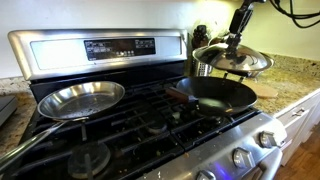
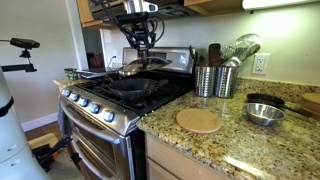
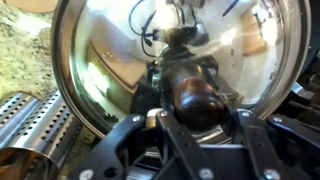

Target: Remove the silver lid from the pan on the right side of the stove

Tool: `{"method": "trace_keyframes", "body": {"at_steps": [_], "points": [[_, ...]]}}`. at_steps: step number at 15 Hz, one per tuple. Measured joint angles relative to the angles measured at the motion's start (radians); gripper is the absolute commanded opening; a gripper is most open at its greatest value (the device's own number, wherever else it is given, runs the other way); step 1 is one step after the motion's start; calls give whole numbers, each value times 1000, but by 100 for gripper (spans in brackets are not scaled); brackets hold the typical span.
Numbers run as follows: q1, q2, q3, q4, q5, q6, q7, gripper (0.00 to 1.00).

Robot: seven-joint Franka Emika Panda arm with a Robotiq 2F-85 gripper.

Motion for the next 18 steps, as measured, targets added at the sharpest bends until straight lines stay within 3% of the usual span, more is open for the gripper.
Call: {"method": "trace_keyframes", "body": {"at_steps": [9, 18], "points": [[-156, -32, -133, 1, -72, 9, 54, 20], [-243, 67, -250, 0, -75, 121, 54, 20]]}}
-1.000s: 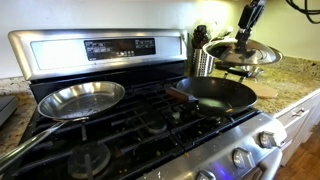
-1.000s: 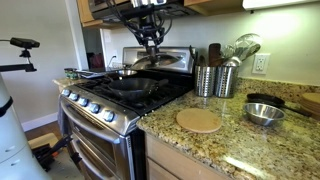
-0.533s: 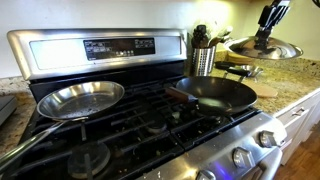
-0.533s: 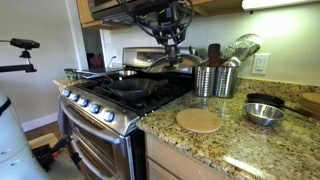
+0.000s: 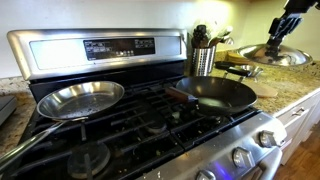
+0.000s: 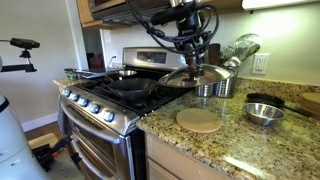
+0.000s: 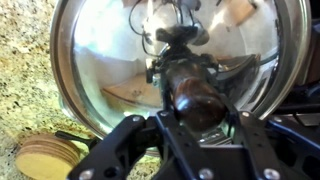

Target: Remove the silver lid from the pan on the right side of the stove

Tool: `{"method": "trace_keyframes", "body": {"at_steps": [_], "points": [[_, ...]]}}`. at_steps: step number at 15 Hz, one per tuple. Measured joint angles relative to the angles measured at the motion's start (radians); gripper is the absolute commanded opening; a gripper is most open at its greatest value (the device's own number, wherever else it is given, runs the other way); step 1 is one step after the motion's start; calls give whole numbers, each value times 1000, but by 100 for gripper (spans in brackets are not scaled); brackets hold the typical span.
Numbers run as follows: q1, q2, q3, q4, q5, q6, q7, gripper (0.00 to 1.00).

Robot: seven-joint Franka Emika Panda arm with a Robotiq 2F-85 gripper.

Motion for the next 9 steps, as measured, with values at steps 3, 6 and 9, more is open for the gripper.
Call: {"method": "trace_keyframes", "body": {"at_steps": [3, 6, 9], "points": [[-11, 56, -22, 0, 7, 72, 0, 20], [-12, 126, -34, -1, 36, 138, 0, 20], [-11, 204, -33, 0, 109, 188, -8, 20]]}}
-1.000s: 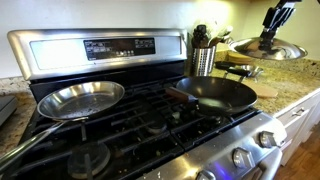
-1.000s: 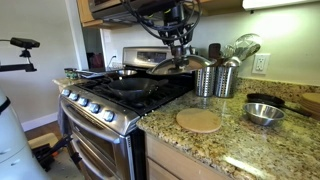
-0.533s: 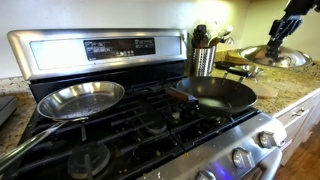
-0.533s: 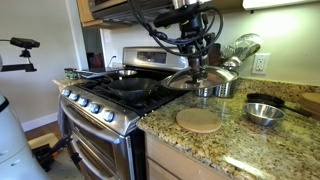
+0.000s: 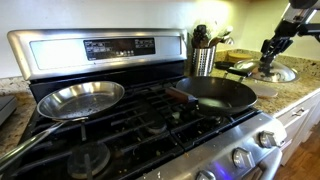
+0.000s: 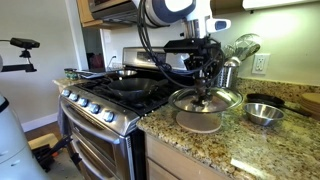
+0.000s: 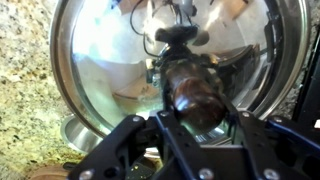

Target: Remove the silver lid from the pan on the right side of the stove

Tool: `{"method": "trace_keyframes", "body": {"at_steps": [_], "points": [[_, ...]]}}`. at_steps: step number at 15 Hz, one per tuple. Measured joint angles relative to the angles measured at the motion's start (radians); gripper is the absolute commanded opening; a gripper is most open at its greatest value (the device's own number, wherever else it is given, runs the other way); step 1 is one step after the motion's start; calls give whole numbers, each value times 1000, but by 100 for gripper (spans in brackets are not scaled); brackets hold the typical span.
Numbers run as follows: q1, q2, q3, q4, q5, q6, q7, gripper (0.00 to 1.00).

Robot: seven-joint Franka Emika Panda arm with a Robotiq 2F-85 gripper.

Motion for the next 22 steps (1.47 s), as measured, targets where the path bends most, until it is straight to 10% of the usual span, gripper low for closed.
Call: {"method": "trace_keyframes", "body": {"at_steps": [19, 20, 21, 22], "points": [[-54, 220, 98, 24, 268, 94, -116, 20], [-62, 226, 102, 26, 270, 94, -117, 28], [-69, 231, 104, 29, 272, 94, -117, 70], [-74, 231, 107, 32, 273, 94, -117, 71]]}}
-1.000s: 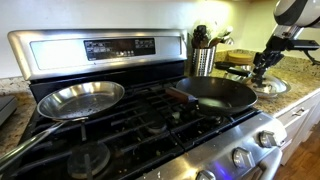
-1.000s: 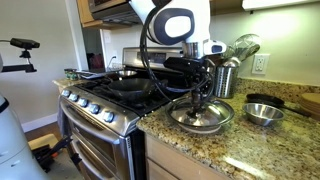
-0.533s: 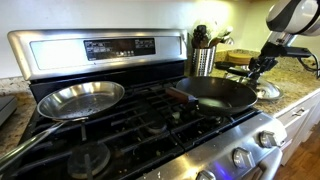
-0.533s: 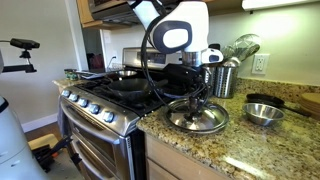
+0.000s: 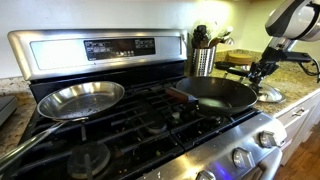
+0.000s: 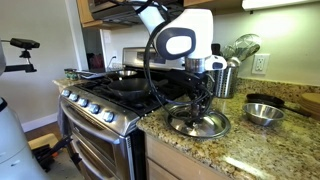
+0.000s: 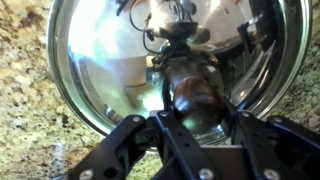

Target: Remove the silver lid from the pan on the right side of the stove

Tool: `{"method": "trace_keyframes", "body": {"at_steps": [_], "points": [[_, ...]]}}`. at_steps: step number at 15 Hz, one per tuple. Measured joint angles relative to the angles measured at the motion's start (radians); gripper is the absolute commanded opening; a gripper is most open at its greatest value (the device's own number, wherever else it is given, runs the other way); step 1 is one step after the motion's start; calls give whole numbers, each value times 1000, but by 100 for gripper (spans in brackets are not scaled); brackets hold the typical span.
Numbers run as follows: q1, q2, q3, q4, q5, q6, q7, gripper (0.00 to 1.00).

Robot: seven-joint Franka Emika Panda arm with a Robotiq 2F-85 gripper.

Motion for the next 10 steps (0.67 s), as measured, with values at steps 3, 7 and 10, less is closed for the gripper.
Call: {"method": "trace_keyframes", "body": {"at_steps": [3, 7, 10], "points": [[-4, -1, 2, 5, 0, 0, 0, 88], [-3, -32, 9, 10, -4, 0, 0, 100], [4, -99, 12, -2, -46, 0, 2, 100]]}}
